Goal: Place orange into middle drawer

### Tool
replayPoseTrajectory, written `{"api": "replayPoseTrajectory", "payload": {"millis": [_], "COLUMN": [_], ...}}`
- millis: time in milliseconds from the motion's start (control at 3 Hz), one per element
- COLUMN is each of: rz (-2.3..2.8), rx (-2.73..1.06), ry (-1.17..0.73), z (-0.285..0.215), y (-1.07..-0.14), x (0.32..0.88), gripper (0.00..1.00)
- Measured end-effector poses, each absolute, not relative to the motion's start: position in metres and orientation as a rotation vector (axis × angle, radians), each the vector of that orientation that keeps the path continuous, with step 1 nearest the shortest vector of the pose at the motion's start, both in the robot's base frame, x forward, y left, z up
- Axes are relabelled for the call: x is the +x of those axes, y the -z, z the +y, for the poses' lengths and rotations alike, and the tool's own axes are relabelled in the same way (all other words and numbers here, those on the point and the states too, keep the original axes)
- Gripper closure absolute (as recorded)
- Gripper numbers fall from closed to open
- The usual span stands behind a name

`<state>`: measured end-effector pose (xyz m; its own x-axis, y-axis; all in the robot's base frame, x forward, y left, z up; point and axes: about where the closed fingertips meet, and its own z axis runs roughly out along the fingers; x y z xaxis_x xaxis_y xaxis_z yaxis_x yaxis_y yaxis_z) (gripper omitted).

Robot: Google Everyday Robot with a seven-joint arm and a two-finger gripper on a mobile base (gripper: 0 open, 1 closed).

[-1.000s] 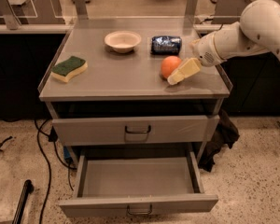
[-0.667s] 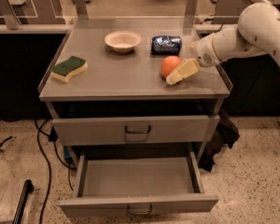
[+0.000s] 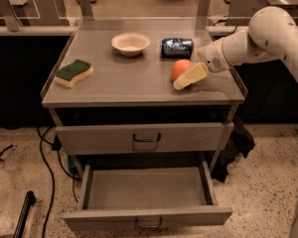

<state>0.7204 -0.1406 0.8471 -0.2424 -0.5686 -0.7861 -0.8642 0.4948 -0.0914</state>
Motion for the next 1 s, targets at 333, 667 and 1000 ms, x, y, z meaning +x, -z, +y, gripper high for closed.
{"api": "replayPoseTrajectory", "payload": {"millis": [333,667,1000], "rz": [1.936,1.936,1.936], "rx": [-1.188,-1.188,-1.188], "ry": [-0.498,-0.498,-0.498], "z": [-0.133,-0.1329,-0.1329], "y": [-0.8418,-0.8417,-0.8417], "x": [0.7209,0.721,0.721], "gripper": [0.0,0.19,0.5]}}
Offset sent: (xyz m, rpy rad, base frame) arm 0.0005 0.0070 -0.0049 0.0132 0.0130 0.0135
